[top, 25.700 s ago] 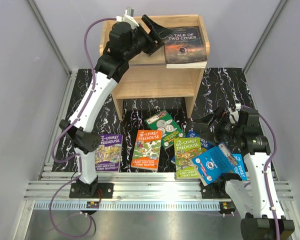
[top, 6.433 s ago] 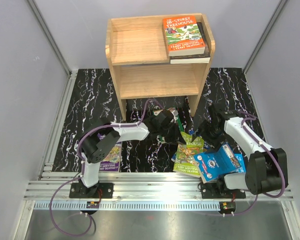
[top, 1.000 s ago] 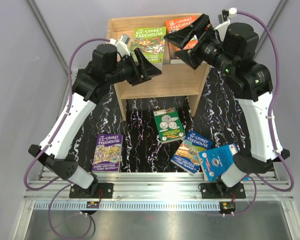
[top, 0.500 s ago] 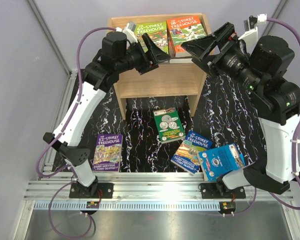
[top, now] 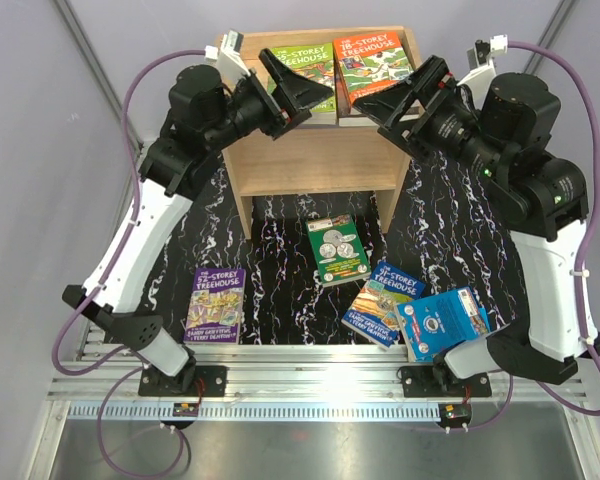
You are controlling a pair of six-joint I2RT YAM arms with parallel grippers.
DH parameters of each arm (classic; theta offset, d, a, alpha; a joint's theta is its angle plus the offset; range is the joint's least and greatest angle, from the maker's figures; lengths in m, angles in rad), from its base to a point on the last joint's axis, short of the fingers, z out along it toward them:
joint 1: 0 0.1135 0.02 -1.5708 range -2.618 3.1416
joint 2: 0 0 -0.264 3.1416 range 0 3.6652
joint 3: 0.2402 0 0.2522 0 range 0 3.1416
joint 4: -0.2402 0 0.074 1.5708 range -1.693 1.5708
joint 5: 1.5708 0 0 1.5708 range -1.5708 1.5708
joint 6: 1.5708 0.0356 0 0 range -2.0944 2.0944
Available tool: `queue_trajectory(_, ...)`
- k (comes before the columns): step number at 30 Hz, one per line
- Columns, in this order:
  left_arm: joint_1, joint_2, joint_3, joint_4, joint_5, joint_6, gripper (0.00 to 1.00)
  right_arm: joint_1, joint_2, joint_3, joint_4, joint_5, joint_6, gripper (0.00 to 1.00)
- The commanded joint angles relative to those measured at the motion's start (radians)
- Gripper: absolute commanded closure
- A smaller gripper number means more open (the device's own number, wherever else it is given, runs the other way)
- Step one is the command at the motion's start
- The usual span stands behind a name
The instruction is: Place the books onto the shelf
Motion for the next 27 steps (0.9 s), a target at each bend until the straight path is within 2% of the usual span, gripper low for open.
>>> queue_trajectory(1,-0.018,-0.013,0.008,0.274,-0.059,-0.005,0.05,0.001,-0.033,-0.004,0.009,0.008,-0.034,0.00)
queue_trajectory(4,-0.031,0.098,0.102,0.265,-0.074,0.012,0.05,-0.001,-0.047,-0.005,-0.020,0.028,-0.049,0.00)
queue_trajectory(5,-0.036,0.137,0.196,0.247,-0.077,0.020,0.05,-0.001,-0.053,-0.005,-0.034,0.033,-0.054,0.00)
queue_trajectory(9,-0.061,0.334,0.402,0.152,-0.112,0.078,0.06,0.001,-0.079,-0.007,-0.071,0.068,-0.084,0.00)
queue_trajectory(12,-0.077,0.376,0.426,0.095,-0.163,0.130,0.08,0.001,-0.096,-0.004,-0.100,0.091,-0.096,0.00)
queue_trajectory(17,-0.116,0.366,0.424,-0.049,-0.341,0.279,0.09,-0.001,-0.128,-0.008,-0.143,0.109,-0.123,0.00)
queue_trajectory(21,-0.151,0.344,0.427,-0.149,-0.497,0.447,0.11,0.001,-0.151,-0.013,-0.163,0.140,-0.147,0.00)
queue_trajectory(27,-0.206,0.363,0.481,-0.253,-0.646,0.694,0.10,0.001,-0.159,-0.014,-0.204,0.123,-0.169,0.00)
